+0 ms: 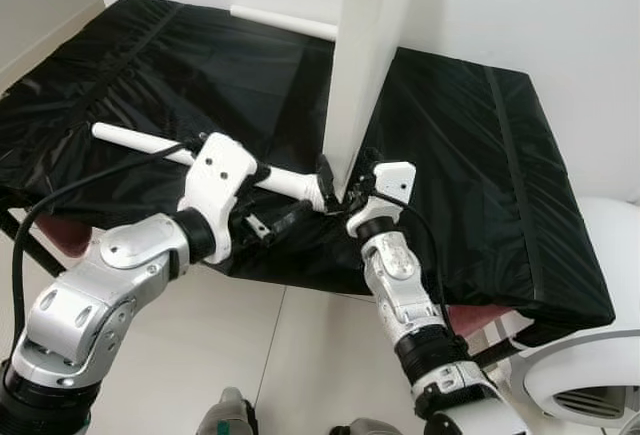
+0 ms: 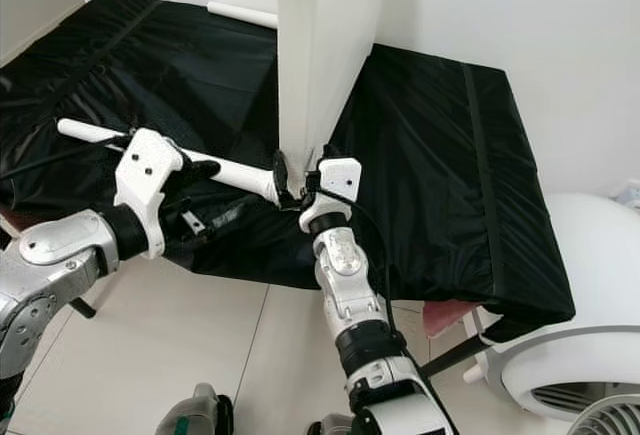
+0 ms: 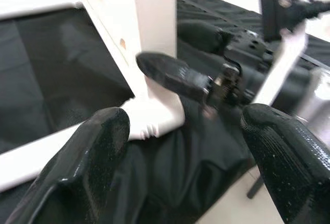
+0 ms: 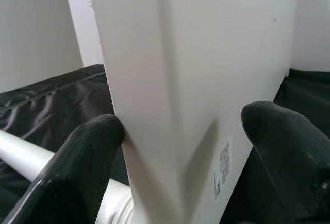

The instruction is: Building children table

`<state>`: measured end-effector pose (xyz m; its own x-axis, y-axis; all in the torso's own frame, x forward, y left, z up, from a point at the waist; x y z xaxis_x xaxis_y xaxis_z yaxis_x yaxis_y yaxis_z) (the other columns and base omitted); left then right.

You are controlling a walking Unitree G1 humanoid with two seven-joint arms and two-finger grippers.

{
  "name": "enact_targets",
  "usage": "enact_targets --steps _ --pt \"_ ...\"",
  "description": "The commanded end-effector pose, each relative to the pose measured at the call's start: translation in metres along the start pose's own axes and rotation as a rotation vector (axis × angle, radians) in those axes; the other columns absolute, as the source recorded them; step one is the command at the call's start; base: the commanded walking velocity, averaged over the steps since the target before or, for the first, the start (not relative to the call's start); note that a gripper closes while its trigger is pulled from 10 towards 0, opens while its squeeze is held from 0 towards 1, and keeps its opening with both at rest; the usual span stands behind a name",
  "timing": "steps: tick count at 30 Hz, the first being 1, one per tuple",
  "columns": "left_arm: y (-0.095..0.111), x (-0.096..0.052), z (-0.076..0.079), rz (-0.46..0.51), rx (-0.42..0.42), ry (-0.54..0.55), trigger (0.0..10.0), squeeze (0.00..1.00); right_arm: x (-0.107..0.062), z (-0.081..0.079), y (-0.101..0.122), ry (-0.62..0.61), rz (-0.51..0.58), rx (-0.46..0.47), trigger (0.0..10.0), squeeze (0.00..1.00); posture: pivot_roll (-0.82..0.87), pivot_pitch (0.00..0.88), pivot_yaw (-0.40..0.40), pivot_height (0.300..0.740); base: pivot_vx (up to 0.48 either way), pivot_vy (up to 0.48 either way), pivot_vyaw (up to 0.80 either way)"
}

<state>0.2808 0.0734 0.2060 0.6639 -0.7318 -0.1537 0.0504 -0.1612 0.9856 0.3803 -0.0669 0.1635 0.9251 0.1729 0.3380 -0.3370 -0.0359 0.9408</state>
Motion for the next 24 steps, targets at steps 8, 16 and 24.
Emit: enact_targets --steps 8,16,24 --pt "-0.001 0.001 0.014 -0.011 -0.008 -0.094 10.0 0.0 0.001 0.062 0.01 -0.263 0.046 -0.046 10.0 0.0 0.07 0.03 -0.08 0.74 0.0 0.0 0.0" --pt "-0.002 0.002 0.015 -0.02 -0.008 -0.104 10.0 0.0 -0.006 0.066 0.011 -0.275 0.061 -0.059 10.0 0.0 0.06 0.028 -0.072 0.74 0.0 0.0 0.0" --pt "-0.003 0.004 0.011 -0.016 0.033 -0.084 10.0 0.0 -0.008 0.047 0.015 -0.157 0.087 -0.041 10.0 0.0 0.06 0.027 -0.076 0.74 0.0 0.0 0.0"
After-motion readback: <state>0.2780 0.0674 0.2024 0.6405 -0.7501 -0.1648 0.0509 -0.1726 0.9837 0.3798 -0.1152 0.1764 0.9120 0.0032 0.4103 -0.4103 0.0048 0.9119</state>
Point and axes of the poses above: a point about 5 cm out from each wrist's last joint towards the gripper, its own x axis pointing out of the wrist towards the gripper, its own y axis along the axis of the wrist's last joint, z = x × y, the point moved 6 cm from there along x, pointing out of the wrist towards the gripper, and after that the axes turned 5 degrees about -x, right-handed, at the moved point
